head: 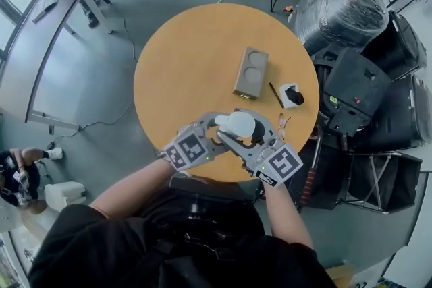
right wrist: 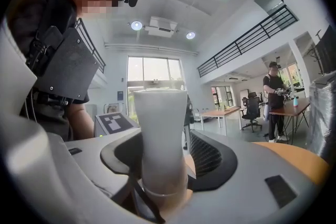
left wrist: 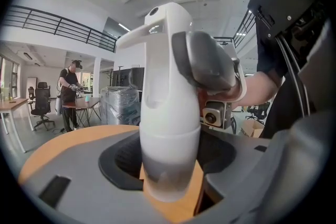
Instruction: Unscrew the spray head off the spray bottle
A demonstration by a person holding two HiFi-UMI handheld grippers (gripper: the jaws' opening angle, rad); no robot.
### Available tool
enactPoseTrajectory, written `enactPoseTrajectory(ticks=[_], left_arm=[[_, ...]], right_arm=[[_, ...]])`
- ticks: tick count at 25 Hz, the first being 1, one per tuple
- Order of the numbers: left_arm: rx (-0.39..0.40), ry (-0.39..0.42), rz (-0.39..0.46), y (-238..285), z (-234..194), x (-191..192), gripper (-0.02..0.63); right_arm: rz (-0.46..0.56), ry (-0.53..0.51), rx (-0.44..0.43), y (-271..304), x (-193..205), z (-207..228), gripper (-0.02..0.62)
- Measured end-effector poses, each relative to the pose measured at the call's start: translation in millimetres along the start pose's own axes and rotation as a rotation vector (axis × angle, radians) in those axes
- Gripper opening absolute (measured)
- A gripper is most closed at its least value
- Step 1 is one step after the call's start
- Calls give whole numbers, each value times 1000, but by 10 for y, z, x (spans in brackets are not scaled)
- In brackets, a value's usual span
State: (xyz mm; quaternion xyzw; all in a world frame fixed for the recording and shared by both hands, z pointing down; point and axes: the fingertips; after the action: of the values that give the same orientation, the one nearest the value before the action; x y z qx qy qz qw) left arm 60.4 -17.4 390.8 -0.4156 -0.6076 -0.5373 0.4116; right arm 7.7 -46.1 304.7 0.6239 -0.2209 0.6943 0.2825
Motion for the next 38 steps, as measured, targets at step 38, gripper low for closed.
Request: enactPoseTrajectory(ticks=[38], left_arm=[[38,9,115,-111,-44,-293,305]], right_arm=[[6,-24,40,-93,-247,97,336]])
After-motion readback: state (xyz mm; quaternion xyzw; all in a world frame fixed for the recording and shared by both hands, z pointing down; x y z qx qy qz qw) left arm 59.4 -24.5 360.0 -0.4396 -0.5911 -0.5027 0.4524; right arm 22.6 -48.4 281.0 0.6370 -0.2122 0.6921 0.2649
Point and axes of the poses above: the fingertips, and each gripper's own axes: y forward along the fingers, z to its right, x out of its underside, and after that the axes turned 9 degrees about x, right-handed
